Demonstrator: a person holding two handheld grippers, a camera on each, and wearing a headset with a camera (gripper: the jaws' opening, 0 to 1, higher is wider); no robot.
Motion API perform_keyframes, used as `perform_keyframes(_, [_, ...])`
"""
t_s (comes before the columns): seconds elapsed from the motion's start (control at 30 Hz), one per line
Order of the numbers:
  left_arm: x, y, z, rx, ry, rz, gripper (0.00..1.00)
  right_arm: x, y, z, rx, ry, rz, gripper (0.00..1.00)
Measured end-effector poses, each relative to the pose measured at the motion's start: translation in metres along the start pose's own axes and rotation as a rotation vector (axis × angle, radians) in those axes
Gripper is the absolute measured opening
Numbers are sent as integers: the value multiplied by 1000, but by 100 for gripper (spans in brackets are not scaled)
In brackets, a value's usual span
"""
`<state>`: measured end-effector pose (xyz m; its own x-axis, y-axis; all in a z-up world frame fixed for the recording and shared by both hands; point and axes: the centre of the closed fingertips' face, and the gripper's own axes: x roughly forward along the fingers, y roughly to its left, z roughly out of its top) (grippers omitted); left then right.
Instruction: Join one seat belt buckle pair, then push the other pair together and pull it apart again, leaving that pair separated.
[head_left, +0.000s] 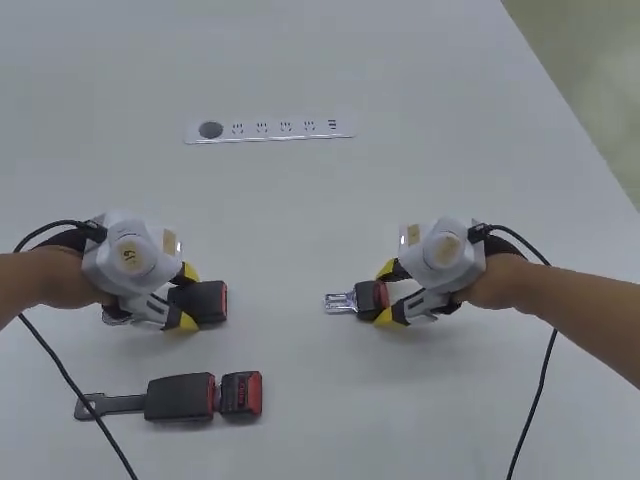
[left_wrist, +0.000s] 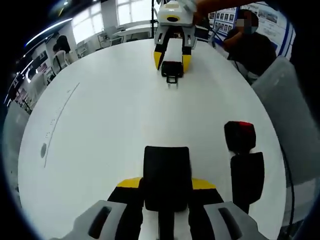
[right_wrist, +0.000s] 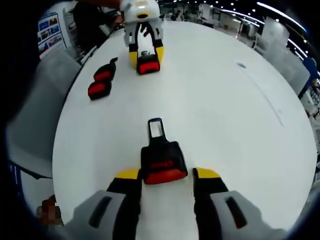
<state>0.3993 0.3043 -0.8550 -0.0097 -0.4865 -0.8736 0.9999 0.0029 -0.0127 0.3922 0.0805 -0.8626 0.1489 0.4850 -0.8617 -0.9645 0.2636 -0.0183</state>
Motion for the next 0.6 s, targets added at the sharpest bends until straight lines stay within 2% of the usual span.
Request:
perform_keyframes(0.07, [-2, 2, -3, -78, 26, 41, 38, -6, -2, 4, -12, -34, -21, 47])
perform_keyframes(0.13, [-3, -2, -1, -154, 1, 41, 46, -13, -9, 11, 49, -85, -73, 51])
perform_keyframes(0.17, [-6, -1, -1, -185, -11, 53, 53, -16, -13, 14, 61, -105, -97, 55])
perform_keyframes(0.23, [-13, 3, -2, -278, -27, 100, 61, -26, -19, 22, 116, -175, -148, 63])
perform_keyframes(0.27, [-20, 3, 4, -320, -84, 115, 64, -29, -21, 24, 138, -193, -166, 66])
perform_keyframes(0.3, [-25, 5, 8, -330, -118, 132, 65, -33, -23, 28, 166, -224, -195, 70])
perform_keyframes(0.33, [-31, 11, 8, -345, -141, 173, 67, -35, -24, 29, 172, -236, -207, 73])
perform_keyframes(0.4, [-53, 30, 9, -421, -204, 320, 73, -44, -27, 32, 211, -258, -285, 76])
perform_keyframes(0.47, [-68, 33, 21, -496, -298, 350, 82, -51, -26, 42, 214, -292, -335, 79])
perform_keyframes(0.5, [-74, 35, 23, -520, -321, 375, 86, -52, -26, 44, 215, -300, -344, 82])
perform_keyframes(0.53, [-84, 40, 19, -524, -312, 440, 88, -57, -25, 50, 223, -323, -369, 83])
perform_keyframes(0.57, [-93, 40, 19, -530, -328, 480, 88, -62, -24, 54, 246, -341, -398, 84])
perform_keyframes(0.6, [-98, 39, 21, -548, -352, 492, 88, -65, -25, 56, 259, -353, -417, 84])
